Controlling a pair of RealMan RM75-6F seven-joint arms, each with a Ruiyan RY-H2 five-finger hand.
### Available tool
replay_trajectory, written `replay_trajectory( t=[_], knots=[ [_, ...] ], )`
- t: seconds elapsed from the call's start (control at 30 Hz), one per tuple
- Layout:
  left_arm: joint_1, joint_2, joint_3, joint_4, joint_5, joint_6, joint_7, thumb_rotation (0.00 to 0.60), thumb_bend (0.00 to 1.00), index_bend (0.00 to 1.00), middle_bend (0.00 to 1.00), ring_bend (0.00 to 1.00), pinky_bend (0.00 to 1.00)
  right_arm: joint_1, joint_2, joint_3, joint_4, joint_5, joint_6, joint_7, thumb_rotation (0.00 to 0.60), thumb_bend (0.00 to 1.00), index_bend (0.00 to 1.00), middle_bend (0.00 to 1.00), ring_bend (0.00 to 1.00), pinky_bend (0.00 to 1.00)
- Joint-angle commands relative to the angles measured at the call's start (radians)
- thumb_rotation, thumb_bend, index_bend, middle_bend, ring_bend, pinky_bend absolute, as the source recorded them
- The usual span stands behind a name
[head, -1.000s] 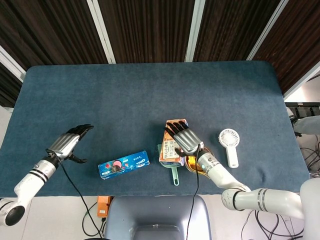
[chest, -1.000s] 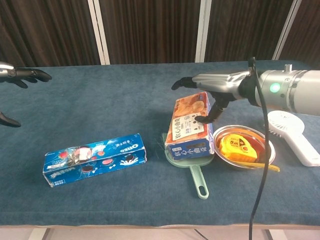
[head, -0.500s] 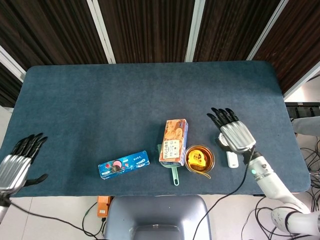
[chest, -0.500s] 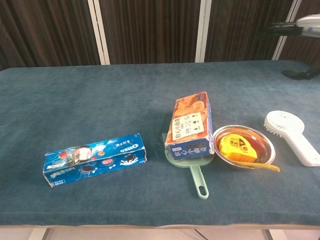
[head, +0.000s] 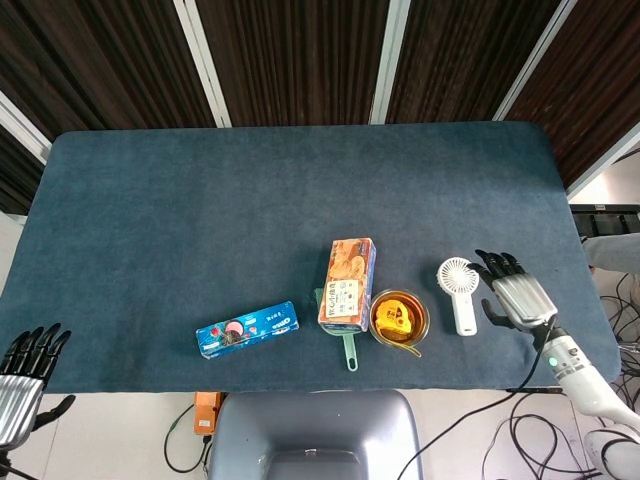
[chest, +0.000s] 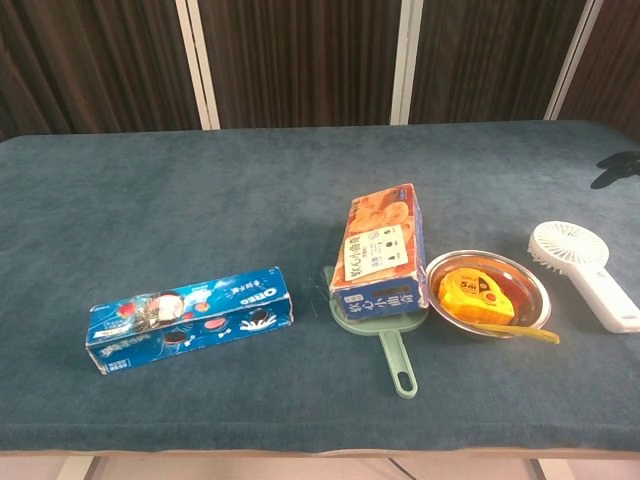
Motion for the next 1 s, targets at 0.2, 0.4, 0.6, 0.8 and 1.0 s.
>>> replay_trajectory(
  t=[0.2,0.4,0.6,0.8,1.0],
  knots=[
    [-0.005,-0.005,-0.010,-0.001,-0.012,-0.043,0.018,0.600,0.09,0.00,0.03,0.00,0.11,-0.011,-0.087,-0.027,0.090,-0.032,-0.040,-0.028,0.600,0.55,0.23,0.00,0.00,0.00],
    [-0.007,0.000,-0.012,-0.011,-0.009,-0.058,0.029,0.600,0.09,0.00,0.03,0.00,0.11,-0.024,-0.108,-0.030,0.117,-0.032,-0.050,-0.033,0.600,0.55,0.26,0.00,0.00,0.00],
    [-0.004,0.003,-0.015,-0.021,-0.013,-0.066,0.035,0.600,0.09,0.00,0.03,0.00,0.11,-0.028,-0.120,-0.028,0.138,-0.034,-0.063,-0.030,0.600,0.55,0.26,0.00,0.00,0.00],
    [-0.003,0.002,-0.017,-0.024,-0.013,-0.074,0.042,0.600,0.09,0.00,0.03,0.00,0.11,-0.035,-0.123,-0.024,0.148,-0.029,-0.068,-0.036,0.600,0.55,0.26,0.00,0.00,0.00],
    [-0.003,0.005,-0.021,-0.029,-0.014,-0.079,0.044,0.600,0.09,0.00,0.03,0.00,0.11,-0.048,-0.120,-0.026,0.150,-0.026,-0.071,-0.039,0.600,0.55,0.26,0.00,0.00,0.00]
  ],
)
